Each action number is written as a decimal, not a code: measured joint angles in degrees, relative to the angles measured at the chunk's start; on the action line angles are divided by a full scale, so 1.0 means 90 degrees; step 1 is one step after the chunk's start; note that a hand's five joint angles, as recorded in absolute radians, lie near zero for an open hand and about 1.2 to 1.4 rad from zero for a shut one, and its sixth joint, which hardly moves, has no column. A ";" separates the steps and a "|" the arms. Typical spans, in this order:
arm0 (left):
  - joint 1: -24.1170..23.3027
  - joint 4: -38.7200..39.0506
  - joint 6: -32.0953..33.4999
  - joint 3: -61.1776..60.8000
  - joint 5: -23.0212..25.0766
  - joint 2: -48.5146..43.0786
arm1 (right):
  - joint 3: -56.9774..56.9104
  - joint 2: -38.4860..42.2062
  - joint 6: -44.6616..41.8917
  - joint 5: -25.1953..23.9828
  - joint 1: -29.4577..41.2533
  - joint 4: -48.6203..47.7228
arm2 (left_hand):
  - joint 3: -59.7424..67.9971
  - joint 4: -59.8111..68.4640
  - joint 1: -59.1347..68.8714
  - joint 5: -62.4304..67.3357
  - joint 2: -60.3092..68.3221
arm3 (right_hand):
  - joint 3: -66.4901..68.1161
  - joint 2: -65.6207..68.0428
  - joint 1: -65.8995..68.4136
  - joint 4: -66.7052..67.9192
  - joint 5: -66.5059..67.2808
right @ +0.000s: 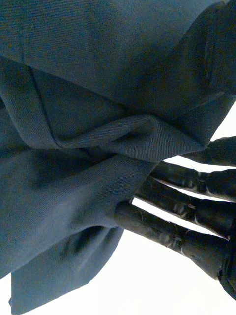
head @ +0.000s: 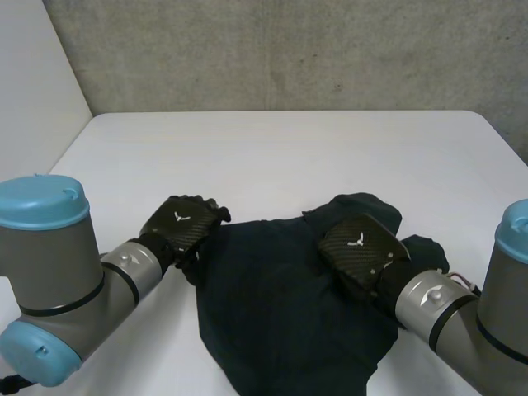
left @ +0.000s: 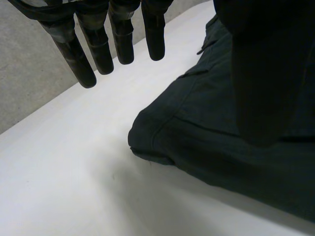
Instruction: Fold the shorts.
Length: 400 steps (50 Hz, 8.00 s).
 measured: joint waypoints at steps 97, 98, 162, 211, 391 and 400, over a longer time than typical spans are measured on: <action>-0.1394 0.1492 -0.0372 0.2535 0.0171 -0.0190 | -0.0995 -0.0641 0.2345 0.1507 -0.1215 -0.0172 | 0.5491 0.5567 0.5271 0.5051 0.5523 | -0.6145 -0.6040 -0.4879 -0.6094 -0.5759; -0.1723 0.1463 -0.0417 0.2599 0.0179 -0.0428 | -0.1019 -0.0634 0.2339 0.1544 -0.1368 -0.0174 | 0.5492 0.5567 0.5271 0.5051 0.5523 | -0.6145 -0.6040 -0.4879 -0.6094 -0.5759; -0.0450 -0.0974 -0.0019 0.1610 0.0049 -0.0748 | -0.4035 0.3753 0.1839 -0.1610 -0.0719 0.0285 | 0.4627 0.4565 0.4657 0.4474 0.4629 | -0.2277 -0.2159 -0.1831 -0.2353 -0.2199; -0.0384 -0.1667 0.1151 0.3170 -0.0591 -0.1477 | -0.4507 0.1952 -0.1796 0.1668 -0.0131 0.3642 | 0.5512 0.5538 0.5054 0.5166 0.5529 | 0.0067 0.0075 0.0093 -0.0003 0.0090; -0.0019 0.0254 0.0607 0.7460 -0.0501 -0.4044 | -0.6487 0.4005 -0.0547 0.1953 -0.0280 -0.0816 | -0.0715 -0.0801 -0.0813 -0.0701 -0.0814 | -0.6131 -0.6024 -0.4866 -0.6082 -0.5758; -0.0101 -0.0325 0.0549 0.5198 -0.0690 -0.2521 | -0.4491 0.2398 -0.0494 0.1636 -0.0408 -0.0057 | -0.0715 -0.0801 -0.0813 -0.0701 -0.0818 | -0.6131 -0.6024 -0.4866 -0.6082 -0.5758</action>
